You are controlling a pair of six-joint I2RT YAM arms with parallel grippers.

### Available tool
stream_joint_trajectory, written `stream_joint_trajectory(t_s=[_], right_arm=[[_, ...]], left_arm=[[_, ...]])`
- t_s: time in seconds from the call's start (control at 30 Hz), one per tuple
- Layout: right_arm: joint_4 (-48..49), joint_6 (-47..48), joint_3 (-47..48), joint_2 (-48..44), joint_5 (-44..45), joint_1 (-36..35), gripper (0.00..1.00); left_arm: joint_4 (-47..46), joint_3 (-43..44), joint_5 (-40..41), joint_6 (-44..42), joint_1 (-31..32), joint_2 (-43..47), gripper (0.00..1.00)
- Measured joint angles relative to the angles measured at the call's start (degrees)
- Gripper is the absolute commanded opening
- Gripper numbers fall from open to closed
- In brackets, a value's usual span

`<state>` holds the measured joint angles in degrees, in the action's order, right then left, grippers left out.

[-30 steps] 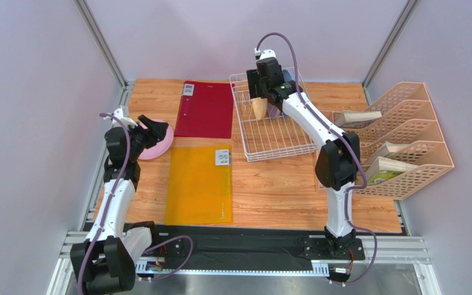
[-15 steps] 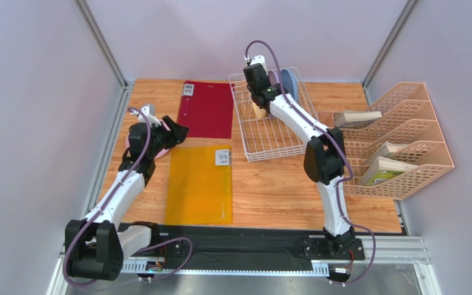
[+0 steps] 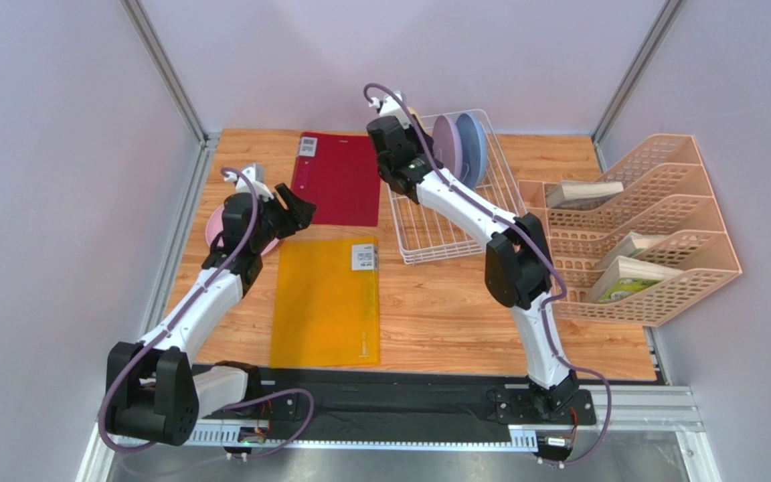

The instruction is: Unload the plates from the dish rack

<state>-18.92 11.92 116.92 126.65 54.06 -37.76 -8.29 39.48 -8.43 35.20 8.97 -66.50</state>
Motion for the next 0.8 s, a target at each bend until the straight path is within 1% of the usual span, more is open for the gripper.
stream_joint_trajectory(t_s=[0.1, 0.27, 0.4, 0.53, 0.63, 0.73, 0.77, 0.8], right_arm=[[3.1, 1.9, -4.8, -2.5, 2.5, -0.7, 0.00], [3.8, 1.0, -11.5, -10.2, 3.3, -0.9, 0.00], [3.0, -1.9, -15.9, -19.7, 2.0, -1.1, 0.00], [2.3, -5.5, -18.8, -27.4, -1.6, -1.2, 0.00], [0.5, -9.2, -22.4, -32.2, -7.7, -1.0, 0.00], [-1.7, -14.3, -25.3, -35.0, -18.8, 0.1, 0.00], [-2.2, -16.6, -27.0, -35.8, -24.5, 0.6, 0.00], [-2.7, -17.4, -27.5, -36.0, -26.5, 1.0, 0.00]], left_arm=[[0.2, 0.2, 0.5, -0.2, 0.0, 0.0, 0.67], [0.6, 0.4, 1.0, -0.6, 0.0, 0.0, 0.67], [0.8, 0.9, 1.0, -0.8, 0.1, 0.1, 0.67], [0.2, 1.3, -0.1, -0.8, 0.1, 0.2, 0.67], [-1.8, 1.3, -2.6, -0.5, 0.1, 0.2, 0.66], [-5.6, 1.3, -6.3, 0.4, 0.3, -0.2, 0.66], [-6.6, 1.3, -7.1, 0.6, 0.4, -0.5, 0.66], [-7.7, 1.4, -8.0, 0.7, 0.4, -1.0, 0.66]])
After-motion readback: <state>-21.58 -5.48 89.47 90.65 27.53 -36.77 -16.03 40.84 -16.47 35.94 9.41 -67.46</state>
